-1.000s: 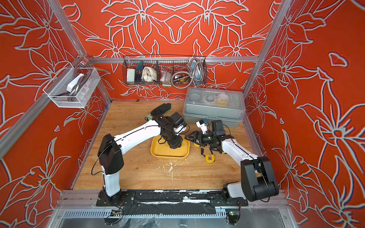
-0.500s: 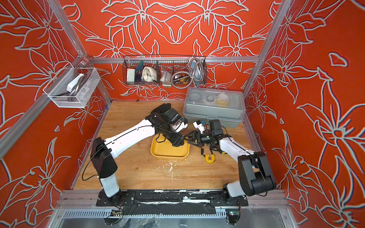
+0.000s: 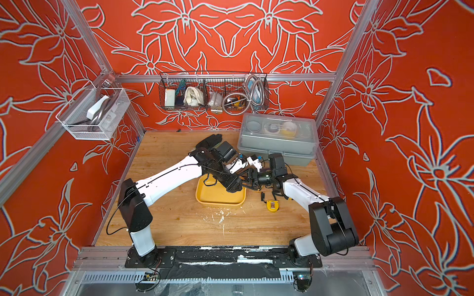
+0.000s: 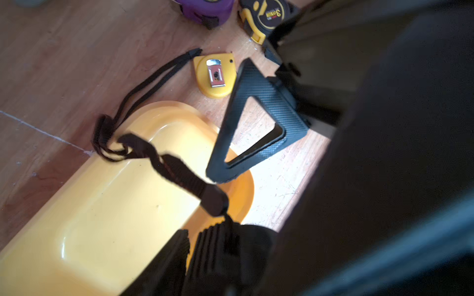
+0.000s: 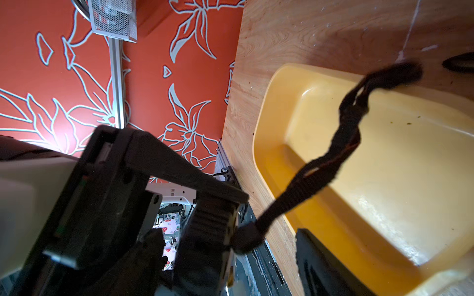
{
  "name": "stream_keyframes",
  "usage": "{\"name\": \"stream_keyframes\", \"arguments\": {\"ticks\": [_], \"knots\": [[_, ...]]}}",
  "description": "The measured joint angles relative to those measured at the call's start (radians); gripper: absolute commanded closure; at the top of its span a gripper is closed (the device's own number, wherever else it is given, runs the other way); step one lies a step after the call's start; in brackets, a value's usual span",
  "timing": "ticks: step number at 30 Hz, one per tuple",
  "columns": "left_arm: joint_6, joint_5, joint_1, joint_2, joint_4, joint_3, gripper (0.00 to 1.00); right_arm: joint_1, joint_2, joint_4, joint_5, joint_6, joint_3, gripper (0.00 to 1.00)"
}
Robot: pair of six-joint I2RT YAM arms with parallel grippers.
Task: Take the tape measure out of the storage box
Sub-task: Place the tape measure at the center of the board.
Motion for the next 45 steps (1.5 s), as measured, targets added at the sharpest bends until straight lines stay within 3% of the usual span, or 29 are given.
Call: {"name": "stream_keyframes", "arguments": {"ticks": [3,14,22,26,30,34,37,45], "knots": [[0.005,0.001,-0.011,0.015,-0.001,0.019,0.50,0.000,-0.005,0.005,-0.006,0.020,0.000,0.27],[0.006,-0.031,-0.025,0.032,-0.014,0.041,0.50,0.024,-0.004,0.004,-0.012,0.056,0.001,0.63],[-0.002,-0.080,-0.035,0.037,-0.019,0.043,0.49,0.028,-0.001,0.010,0.005,0.064,0.001,0.77],[-0.002,-0.089,-0.037,0.038,-0.021,0.043,0.44,0.029,0.003,0.010,0.006,0.061,0.001,0.78],[-0.002,-0.099,-0.037,0.042,-0.021,0.038,0.32,0.030,0.021,0.018,0.006,0.062,0.001,0.80],[-0.002,-0.130,-0.036,0.044,-0.010,0.031,0.10,0.045,0.060,0.043,0.002,0.080,-0.002,0.80],[-0.010,-0.139,-0.016,0.041,-0.014,0.032,0.02,0.048,0.086,0.050,0.004,0.091,-0.008,0.80],[-0.084,-0.159,0.125,-0.132,0.058,-0.082,0.00,-0.042,0.064,0.076,0.002,0.125,-0.023,0.81]]}}
